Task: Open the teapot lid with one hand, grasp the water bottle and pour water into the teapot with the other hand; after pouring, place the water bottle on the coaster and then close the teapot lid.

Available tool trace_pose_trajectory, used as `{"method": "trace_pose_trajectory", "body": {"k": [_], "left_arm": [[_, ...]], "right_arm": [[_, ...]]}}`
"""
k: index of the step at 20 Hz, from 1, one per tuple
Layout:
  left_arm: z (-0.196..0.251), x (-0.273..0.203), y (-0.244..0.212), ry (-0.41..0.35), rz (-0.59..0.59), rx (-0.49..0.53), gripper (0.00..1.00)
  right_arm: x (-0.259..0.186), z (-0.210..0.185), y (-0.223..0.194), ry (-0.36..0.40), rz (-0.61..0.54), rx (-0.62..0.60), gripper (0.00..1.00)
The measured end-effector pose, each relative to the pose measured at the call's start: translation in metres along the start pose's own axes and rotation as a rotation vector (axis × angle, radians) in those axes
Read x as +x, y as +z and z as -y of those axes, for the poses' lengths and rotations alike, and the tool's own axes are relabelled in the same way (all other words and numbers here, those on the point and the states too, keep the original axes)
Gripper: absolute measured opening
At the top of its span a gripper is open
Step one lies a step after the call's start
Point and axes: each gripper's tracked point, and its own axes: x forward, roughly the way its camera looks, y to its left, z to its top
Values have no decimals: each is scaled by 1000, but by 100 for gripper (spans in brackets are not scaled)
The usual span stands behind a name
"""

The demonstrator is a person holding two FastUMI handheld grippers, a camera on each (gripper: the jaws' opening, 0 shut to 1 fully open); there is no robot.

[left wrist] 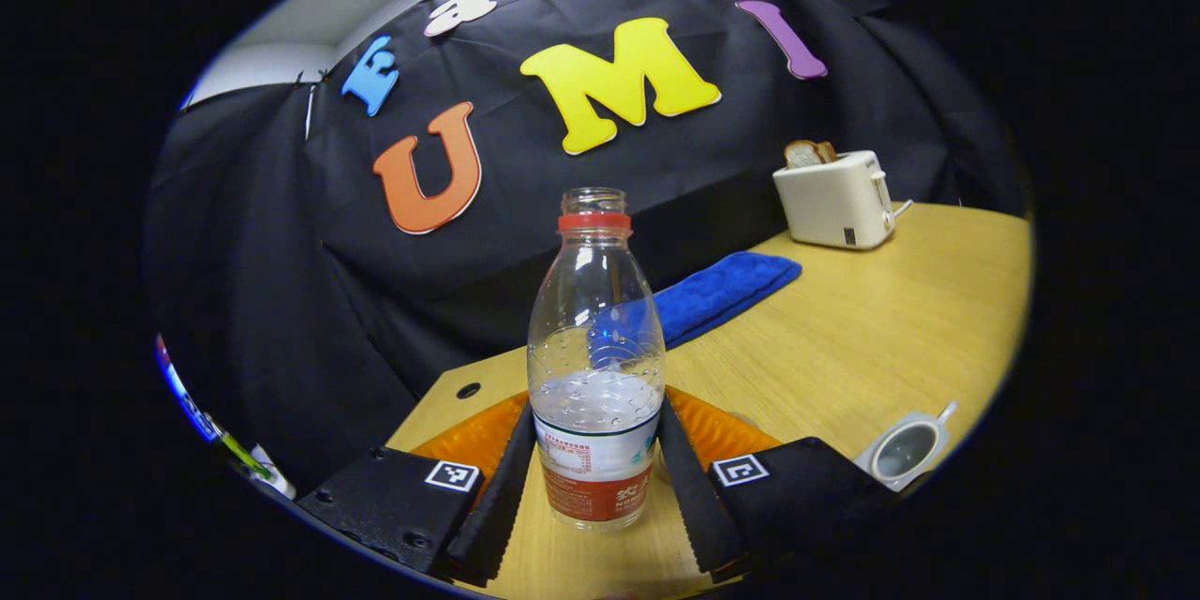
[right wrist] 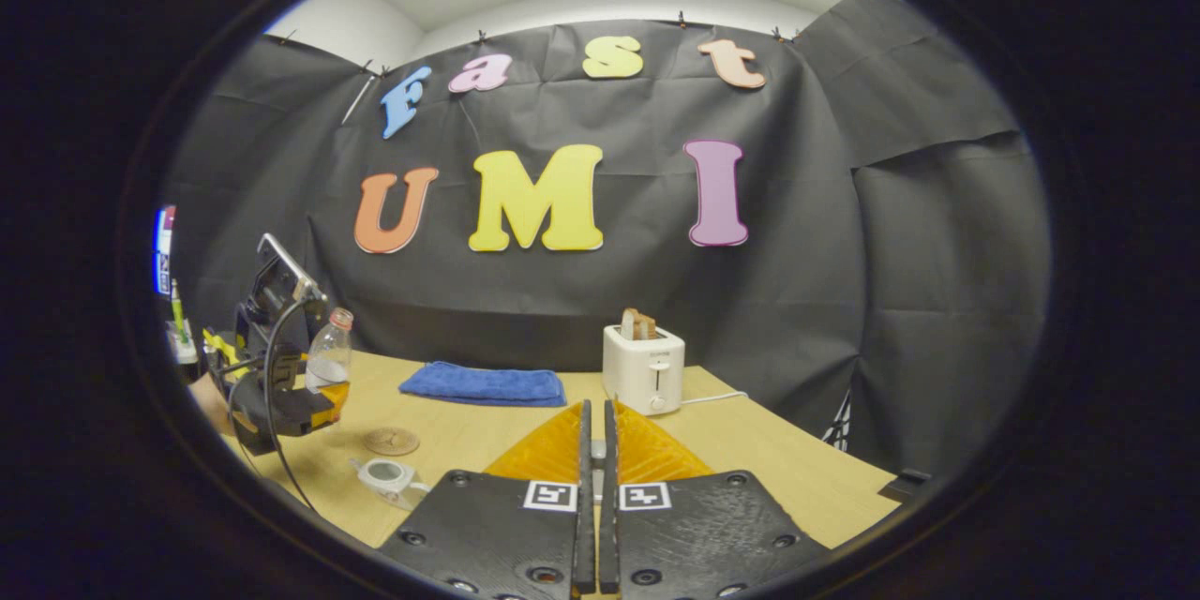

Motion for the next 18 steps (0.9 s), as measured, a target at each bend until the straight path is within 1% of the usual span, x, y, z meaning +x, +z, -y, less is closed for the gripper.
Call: {"method": "trace_pose_trajectory", "body": {"k": [2,4,6,8,10,13,14,16,18], "left_arm": [[14,13,5,-17,26,-107,75],[26,22,7,-41,51,-194,76],[28,33,11,-43,76,-250,76],[28,39,10,-44,76,-296,76],[30,42,13,-57,92,-332,77],[42,42,16,-101,99,-371,77],[44,42,13,-104,92,-368,77],[38,42,9,-79,93,-341,77],[38,44,5,-96,89,-350,77]], "right_arm": [[3,-2,-5,-1,-11,-4,2],[5,-2,-9,-5,-21,-11,1],[7,-2,-10,-6,-25,-14,2],[9,-2,-12,-10,-28,-17,2],[11,-4,-15,-10,-35,-19,2],[11,-9,-22,-5,-49,-32,2],[11,-10,-22,-3,-50,-37,0],[11,-14,-21,5,-47,-41,2],[10,-17,-20,14,-48,-39,2]]}}
